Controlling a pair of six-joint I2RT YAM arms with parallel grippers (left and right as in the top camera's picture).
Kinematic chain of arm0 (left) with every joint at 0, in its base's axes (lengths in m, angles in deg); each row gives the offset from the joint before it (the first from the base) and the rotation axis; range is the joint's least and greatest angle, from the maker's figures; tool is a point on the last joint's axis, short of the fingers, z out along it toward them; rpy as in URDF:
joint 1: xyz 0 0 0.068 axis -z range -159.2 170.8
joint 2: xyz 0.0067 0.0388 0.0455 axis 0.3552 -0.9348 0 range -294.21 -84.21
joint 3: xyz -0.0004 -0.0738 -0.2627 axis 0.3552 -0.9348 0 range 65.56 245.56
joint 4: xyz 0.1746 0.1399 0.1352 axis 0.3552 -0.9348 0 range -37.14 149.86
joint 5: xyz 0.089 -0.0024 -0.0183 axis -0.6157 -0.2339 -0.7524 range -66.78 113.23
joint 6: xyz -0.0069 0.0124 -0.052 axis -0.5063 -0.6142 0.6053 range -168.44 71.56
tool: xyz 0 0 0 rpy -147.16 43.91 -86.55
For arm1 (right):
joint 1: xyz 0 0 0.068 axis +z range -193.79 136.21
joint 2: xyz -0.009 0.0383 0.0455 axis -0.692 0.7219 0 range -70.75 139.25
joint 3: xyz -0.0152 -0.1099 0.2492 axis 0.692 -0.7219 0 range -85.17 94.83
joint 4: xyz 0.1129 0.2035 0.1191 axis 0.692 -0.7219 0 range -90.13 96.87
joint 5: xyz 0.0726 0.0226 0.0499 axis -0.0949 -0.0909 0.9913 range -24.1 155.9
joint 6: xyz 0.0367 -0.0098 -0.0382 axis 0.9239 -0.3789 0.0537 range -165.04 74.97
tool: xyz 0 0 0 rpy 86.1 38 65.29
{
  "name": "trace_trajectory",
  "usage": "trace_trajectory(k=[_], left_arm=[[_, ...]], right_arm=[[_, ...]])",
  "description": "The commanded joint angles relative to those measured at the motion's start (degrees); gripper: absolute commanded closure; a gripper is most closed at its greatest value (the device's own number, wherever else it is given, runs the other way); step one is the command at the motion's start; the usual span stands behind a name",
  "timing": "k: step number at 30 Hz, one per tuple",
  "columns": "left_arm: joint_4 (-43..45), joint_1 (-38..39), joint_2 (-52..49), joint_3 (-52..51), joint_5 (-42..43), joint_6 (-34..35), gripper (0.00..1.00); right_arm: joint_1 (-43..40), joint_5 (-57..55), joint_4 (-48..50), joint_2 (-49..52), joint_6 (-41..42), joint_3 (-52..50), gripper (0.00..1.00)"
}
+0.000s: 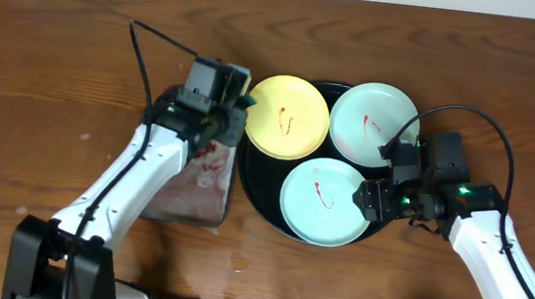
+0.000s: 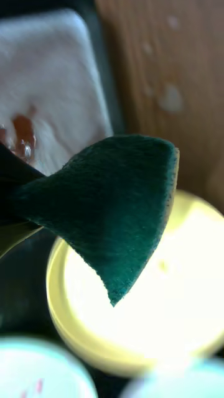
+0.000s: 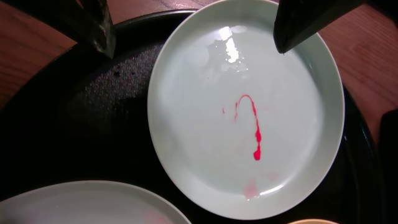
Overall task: Clean dirty plates on tray and stack at the side
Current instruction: 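Carry the sponge with the left gripper toward the front pale green plate, then scrub the front pale green plate with the sponge while right gripper holds rim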
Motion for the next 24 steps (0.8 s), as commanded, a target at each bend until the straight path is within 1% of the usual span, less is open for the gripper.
trace_trajectory(k=[1, 5, 9, 11, 15, 16, 18, 22, 24], left_arm=[[-1.57, 1.70, 0.66, 1.38, 11.96, 4.35, 0.92], [-4.68, 5.62, 0.57, 1.31, 16.39, 11.34, 0.93], [-4.66, 11.06, 0.57, 1.20, 17.62, 17.53, 0.93], [-3.98, 13.33, 0.35, 1.09, 17.44, 19.78, 0.93], [-0.42, 17.51, -1.38, 1.05, 17.42, 30.05, 0.93], [0.59, 18.21, -1.88, 1.05, 17.42, 31.36, 0.93], [3.06, 20.04, -3.19, 1.05, 17.40, 34.10, 0.93], [5.86, 22.86, -6.27, 1.05, 16.92, 43.82, 0.93], [6.64, 24.28, -7.98, 1.05, 15.39, 48.72, 0.93]], right_arm=[[1.03, -0.48, -0.22, -0.04, -0.59, 1.05, 0.22], [1.03, -4.66, -0.46, 0.07, 4.26, 1.01, 0.26], [1.03, -4.61, -0.85, 1.38, 4.57, 0.90, 0.27], [1.03, -4.39, -0.92, 2.51, 4.79, 0.87, 0.27], [1.03, -4.13, -0.81, 5.75, 6.54, 0.87, 0.32], [1.03, -4.13, -0.76, 6.36, 6.95, 0.87, 0.34], [1.03, -3.85, -0.39, 7.78, 7.43, 0.87, 0.40], [1.03, -1.55, 0.66, 10.86, 8.66, 0.87, 0.47], [1.05, -1.38, 0.66, 12.17, 8.87, 0.87, 0.57]])
